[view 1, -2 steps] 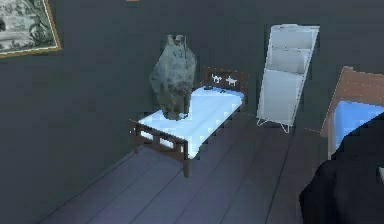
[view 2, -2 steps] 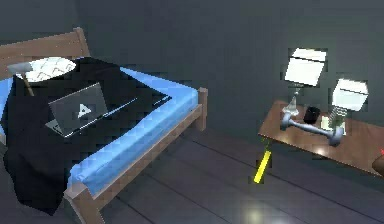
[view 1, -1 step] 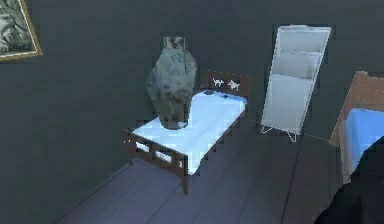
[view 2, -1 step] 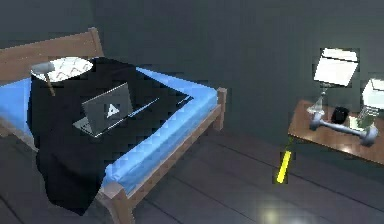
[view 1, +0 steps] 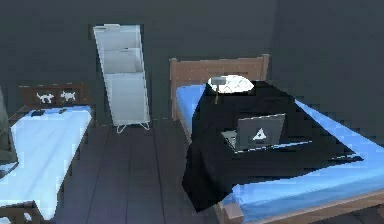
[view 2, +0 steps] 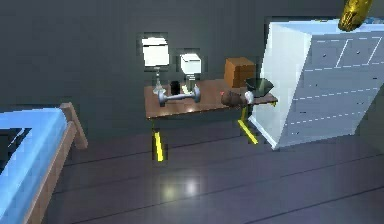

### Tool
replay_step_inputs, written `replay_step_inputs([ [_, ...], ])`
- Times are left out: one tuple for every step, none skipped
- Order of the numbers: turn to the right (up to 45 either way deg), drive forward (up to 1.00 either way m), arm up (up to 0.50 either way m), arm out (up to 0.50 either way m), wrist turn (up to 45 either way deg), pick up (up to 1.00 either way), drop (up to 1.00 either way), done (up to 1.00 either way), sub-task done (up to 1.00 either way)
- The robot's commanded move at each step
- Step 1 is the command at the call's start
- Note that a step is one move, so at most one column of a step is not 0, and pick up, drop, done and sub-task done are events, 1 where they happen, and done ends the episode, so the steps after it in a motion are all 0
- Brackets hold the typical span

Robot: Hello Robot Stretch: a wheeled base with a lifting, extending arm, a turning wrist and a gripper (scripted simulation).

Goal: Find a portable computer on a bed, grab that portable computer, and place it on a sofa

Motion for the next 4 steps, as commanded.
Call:
replay_step_inputs([
  [9.0, 0.0, 0.0, 0.0, 0.0, 0.0, 0.0, 0.0, 0.0],
  [0.0, 0.3, 0.0, 0.0, 0.0, 0.0, 0.0, 0.0, 0.0],
  [-45.0, 0.0, 0.0, 0.0, 0.0, 0.0, 0.0, 0.0, 0.0],
  [-30.0, 0.0, 0.0, 0.0, 0.0, 0.0, 0.0, 0.0, 0.0],
])
